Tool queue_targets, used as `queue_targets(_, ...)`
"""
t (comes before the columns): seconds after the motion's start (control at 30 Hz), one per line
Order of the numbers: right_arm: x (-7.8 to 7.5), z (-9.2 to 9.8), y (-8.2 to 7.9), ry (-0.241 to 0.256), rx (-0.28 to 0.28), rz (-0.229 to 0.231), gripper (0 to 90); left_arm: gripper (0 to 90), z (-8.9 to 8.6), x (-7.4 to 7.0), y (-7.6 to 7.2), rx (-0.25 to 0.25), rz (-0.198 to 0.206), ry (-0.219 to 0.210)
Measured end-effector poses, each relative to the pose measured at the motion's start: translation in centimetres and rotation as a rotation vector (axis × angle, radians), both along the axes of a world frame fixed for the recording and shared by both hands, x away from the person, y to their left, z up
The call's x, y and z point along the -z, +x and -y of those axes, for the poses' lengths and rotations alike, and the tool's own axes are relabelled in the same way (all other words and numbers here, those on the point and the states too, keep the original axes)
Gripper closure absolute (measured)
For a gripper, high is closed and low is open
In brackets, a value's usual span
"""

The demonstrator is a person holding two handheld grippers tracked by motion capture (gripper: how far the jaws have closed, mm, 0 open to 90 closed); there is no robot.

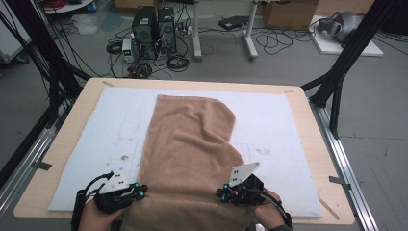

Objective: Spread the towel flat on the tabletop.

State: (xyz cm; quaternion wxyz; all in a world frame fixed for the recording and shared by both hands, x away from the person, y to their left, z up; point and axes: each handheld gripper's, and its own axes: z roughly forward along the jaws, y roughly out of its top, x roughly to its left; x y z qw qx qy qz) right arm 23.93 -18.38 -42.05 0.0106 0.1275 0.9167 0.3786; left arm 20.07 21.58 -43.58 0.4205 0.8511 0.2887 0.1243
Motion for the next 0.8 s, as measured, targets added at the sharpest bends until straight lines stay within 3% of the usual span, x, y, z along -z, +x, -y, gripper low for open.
queue_targets(0.13,-0.8,-0.7,-1.5,0.028,-0.057,-0.02,80.9,86.0,-0.7,-0.3,-1.6,0.014,-0.005,-0.009)
queue_targets(0.2,-1.4,-0.6,-1.8,0.039,-0.051,-0.005,74.4,79.7,-0.8,-0.6,-1.7,0.017,-0.016,-0.023)
queue_targets(0.27,-1.9,0.0,-1.3,0.051,-0.008,0.021,70.1,67.1,-0.8,-0.9,-1.2,0.009,-0.013,-0.037)
queue_targets(0.33,-2.0,0.8,-0.2,0.049,0.062,0.031,66.5,60.0,-0.6,-1.0,-0.2,-0.005,-0.017,-0.05)
queue_targets(0.47,-0.9,1.7,2.2,-0.018,0.187,0.041,59.6,56.2,0.2,-0.4,2.4,-0.017,-0.032,-0.049)
queue_targets(0.6,1.0,1.7,3.3,-0.052,0.201,0.012,63.2,59.5,1.5,0.9,4.0,-0.002,-0.078,0.001)
queue_targets(0.63,1.4,1.4,3.3,-0.064,0.188,0.001,67.6,62.6,1.6,1.0,3.9,0.005,-0.042,0.009)
queue_targets(0.67,1.6,1.3,3.2,-0.056,0.186,0.013,73.0,71.5,1.5,1.0,3.8,0.004,-0.029,0.013)
queue_targets(0.73,1.6,1.3,3.2,-0.047,0.17,0.005,83.4,83.6,1.3,1.1,3.7,0.003,-0.027,0.006)
queue_targets(0.8,1.4,0.9,3.1,-0.068,0.145,0.026,85.5,85.9,1.3,1.1,3.6,0.002,-0.024,0.006)
